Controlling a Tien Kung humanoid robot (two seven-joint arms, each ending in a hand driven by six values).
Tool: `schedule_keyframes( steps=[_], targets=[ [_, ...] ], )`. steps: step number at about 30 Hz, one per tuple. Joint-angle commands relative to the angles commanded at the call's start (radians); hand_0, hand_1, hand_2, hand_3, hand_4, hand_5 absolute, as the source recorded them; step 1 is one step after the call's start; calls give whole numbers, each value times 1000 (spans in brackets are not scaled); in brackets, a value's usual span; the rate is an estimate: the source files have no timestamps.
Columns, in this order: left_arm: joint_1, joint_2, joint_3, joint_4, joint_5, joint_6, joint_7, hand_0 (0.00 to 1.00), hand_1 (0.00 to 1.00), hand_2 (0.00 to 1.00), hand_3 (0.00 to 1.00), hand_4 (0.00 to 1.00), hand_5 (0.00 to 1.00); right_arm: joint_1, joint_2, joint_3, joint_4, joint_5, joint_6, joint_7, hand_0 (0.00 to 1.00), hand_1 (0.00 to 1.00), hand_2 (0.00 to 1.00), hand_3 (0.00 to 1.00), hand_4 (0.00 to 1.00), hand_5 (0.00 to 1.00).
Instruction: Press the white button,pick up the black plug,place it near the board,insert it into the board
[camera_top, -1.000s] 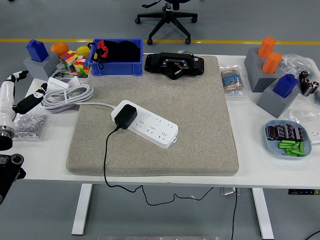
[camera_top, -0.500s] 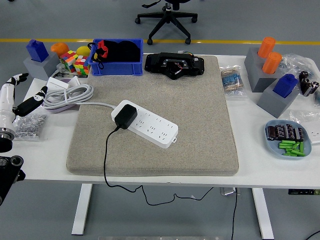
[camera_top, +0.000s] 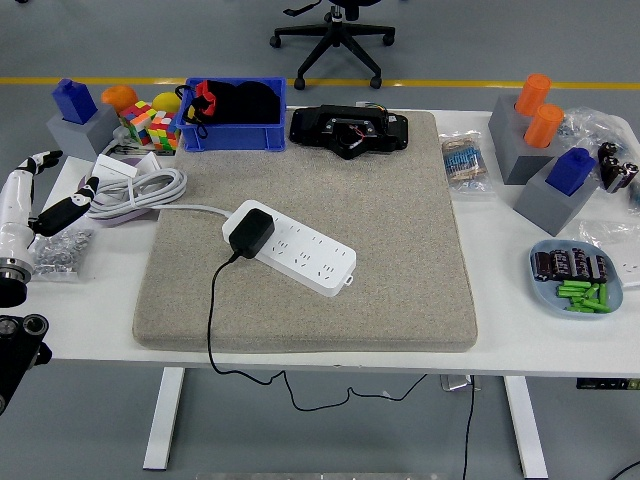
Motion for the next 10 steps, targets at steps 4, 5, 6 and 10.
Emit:
schedule_keyframes(
  steps=[4,5,6,10],
  targets=[
    [4,0,12,2,26,-5,5,952,908,851,817,752,410,-5,2,5,-7,-2,0,-1,639,637,622,606,678,460],
    [5,0,13,2,18,-5,4,952,908,851,817,752,410,-6,4,8,-11,-3,0,-1,639,637,622,606,678,460],
    [6,-1,12,2,13,-6,4,952,908,851,817,752,410,-6,6,11,-14,-5,0,-1,639,637,622,606,678,460],
    [10,-6,-2,-2,5,-9,3,951,907,849,817,752,409,-6,10,15,-14,-7,2,-2,639,638,622,606,679,462]
  ],
)
